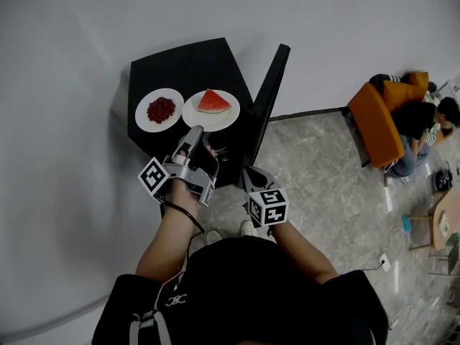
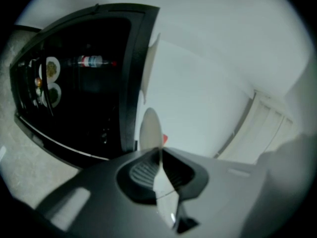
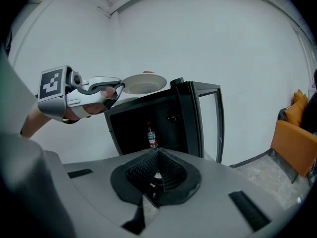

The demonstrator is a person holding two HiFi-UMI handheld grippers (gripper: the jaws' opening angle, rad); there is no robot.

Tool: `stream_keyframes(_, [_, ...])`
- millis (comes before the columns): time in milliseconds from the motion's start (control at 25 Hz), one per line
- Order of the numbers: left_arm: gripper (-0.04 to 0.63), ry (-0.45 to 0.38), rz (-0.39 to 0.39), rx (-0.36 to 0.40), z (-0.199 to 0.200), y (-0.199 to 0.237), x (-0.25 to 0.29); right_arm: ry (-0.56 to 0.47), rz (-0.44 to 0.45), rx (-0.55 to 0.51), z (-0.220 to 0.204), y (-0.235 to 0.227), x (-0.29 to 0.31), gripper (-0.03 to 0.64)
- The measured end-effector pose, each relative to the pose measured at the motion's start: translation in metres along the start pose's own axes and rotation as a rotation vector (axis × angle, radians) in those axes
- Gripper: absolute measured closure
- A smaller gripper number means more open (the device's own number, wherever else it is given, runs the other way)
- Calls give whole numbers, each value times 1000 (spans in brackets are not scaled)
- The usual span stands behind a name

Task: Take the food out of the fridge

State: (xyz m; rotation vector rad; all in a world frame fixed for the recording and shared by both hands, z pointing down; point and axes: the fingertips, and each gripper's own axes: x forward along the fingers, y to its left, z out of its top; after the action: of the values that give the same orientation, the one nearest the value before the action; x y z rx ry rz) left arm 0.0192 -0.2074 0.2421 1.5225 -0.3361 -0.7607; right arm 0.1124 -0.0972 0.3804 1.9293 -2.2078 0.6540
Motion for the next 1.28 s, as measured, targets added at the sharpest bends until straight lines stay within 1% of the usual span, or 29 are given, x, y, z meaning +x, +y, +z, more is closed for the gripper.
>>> stream_keyframes(160, [577,-20,27,-4,5,18,24,5,-7,-1,3,-14,9,624])
stream_keyframes(320, [577,-51,43,4,11,27,28,-2,-8,-4,2,-15,7,624])
stream_keyframes(400, [577,-61,51,12,15,30,39,-1,-12,-4,5,-22,10,624])
stream_keyframes(520, [578,-72,66,24,18,36,52,3,-14,-2,8,-30,15,624])
stream_keyframes(880, [580,-82,131,62,25,48,63,1,7,-5,15,-30,21,624])
stream_keyframes(960, [580,-81,135,76,24,47,64,3,11,-6,15,-30,23,624])
stream_keyframes(1040, [584,-86,119,78,23,45,64,3,15,-6,14,-29,24,624])
stream_keyframes(1080, [572,-90,105,77,23,43,64,4,18,-7,14,-28,24,624])
stream_keyframes(1160, [523,-93,79,92,23,36,62,5,23,-8,14,-25,24,624])
stream_keyframes(1240, [500,-94,75,138,24,32,58,3,25,-7,14,-24,25,624])
stream_keyframes(1280, [500,-94,81,169,25,31,55,-2,24,-7,15,-23,24,624])
